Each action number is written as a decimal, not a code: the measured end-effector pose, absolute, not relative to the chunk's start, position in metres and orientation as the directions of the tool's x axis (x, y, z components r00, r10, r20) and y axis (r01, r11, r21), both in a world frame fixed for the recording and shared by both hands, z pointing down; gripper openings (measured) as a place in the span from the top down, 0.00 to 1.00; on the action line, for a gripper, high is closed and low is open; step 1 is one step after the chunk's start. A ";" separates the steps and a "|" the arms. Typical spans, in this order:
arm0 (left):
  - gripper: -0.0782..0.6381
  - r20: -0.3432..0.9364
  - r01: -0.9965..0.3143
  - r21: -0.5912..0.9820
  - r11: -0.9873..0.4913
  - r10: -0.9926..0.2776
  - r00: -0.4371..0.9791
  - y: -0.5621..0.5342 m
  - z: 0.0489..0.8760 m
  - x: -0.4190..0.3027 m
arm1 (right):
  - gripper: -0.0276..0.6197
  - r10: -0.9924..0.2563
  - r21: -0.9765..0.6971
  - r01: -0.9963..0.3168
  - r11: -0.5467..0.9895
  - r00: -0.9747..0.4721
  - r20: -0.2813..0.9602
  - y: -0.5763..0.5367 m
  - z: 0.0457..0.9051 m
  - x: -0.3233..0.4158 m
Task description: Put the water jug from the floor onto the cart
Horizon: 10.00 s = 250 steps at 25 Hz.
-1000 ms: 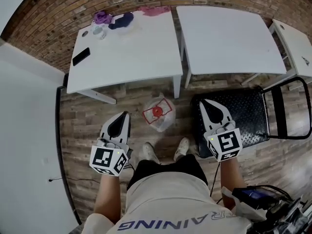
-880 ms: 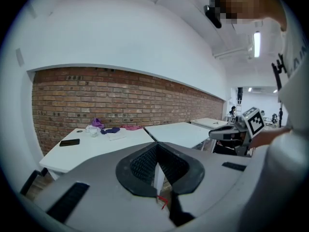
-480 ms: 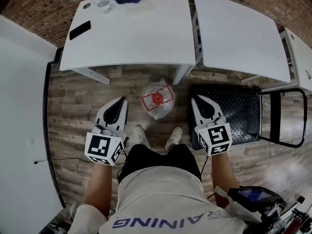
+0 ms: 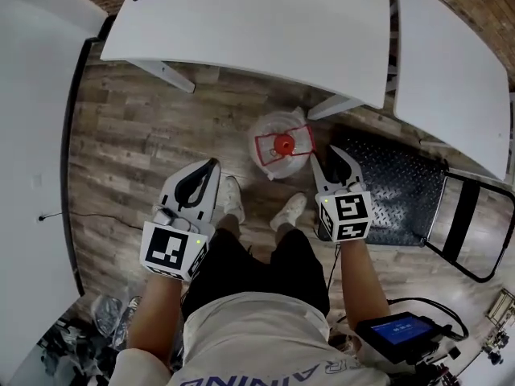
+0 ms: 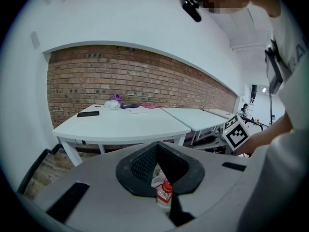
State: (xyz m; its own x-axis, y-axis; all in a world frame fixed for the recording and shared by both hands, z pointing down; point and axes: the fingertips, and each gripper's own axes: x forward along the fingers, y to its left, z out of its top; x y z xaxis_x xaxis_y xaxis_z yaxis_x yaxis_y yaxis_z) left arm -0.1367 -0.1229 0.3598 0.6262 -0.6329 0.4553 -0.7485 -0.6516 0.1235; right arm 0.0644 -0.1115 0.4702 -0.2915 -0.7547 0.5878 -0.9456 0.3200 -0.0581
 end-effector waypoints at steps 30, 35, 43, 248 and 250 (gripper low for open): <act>0.89 0.591 -0.860 0.221 -0.461 -0.638 0.494 -0.102 0.509 -0.192 | 0.41 -0.528 -0.094 -0.876 0.474 -0.368 0.765 -0.123 0.743 0.004; 0.89 0.582 -0.854 0.240 -0.462 -0.635 0.508 -0.100 0.505 -0.194 | 0.42 -0.559 -0.064 -0.886 0.460 -0.344 0.755 -0.126 0.743 0.010; 0.89 0.581 -0.854 0.235 -0.465 -0.637 0.507 -0.101 0.501 -0.200 | 0.47 -0.579 -0.047 -0.903 0.428 -0.314 0.752 -0.131 0.746 0.014; 0.89 -0.013 0.360 -0.085 -0.929 0.362 0.932 0.198 0.095 0.059 | 0.95 -0.412 0.284 -0.373 -0.884 0.906 -0.095 0.451 0.076 0.130; 0.89 -0.024 0.356 -0.066 -0.932 0.358 0.933 0.186 0.094 0.058 | 0.95 -0.417 0.290 -0.377 -0.879 0.904 -0.089 0.440 0.075 0.128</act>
